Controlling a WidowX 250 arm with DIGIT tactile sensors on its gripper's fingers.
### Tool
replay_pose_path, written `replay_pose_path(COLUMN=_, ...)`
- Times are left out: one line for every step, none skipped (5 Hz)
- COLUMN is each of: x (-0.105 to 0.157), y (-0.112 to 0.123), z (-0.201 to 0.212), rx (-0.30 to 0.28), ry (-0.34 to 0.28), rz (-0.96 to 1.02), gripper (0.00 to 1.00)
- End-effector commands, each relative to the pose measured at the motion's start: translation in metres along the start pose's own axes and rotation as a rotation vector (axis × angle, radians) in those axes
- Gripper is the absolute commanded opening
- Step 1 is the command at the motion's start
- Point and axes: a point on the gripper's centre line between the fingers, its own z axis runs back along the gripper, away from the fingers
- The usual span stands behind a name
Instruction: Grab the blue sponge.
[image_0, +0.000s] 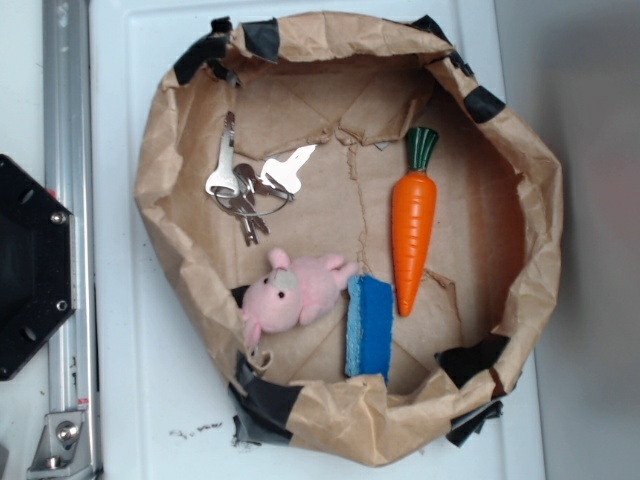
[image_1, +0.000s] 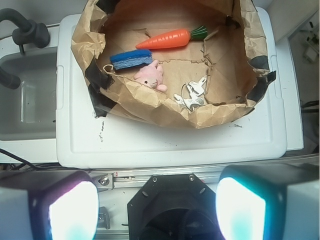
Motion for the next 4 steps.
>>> replay_pose_path(x=0.000, y=0.000, z=0.000, rx=0.000, ry=0.000, rz=0.000, gripper=1.00)
replay_pose_path(x=0.049, y=0.015, z=-0.015, rx=0.076, ry=-0.075, rz=-0.122, gripper=1.00)
replay_pose_path(x=0.101, y=0.017, z=-0.025, rx=0.082, ry=-0.140, rz=-0.264, gripper=1.00)
replay_pose_path(x=0.124, y=0.018, z=-0.048, rx=0.137, ry=-0.110, rz=-0.409, gripper=1.00)
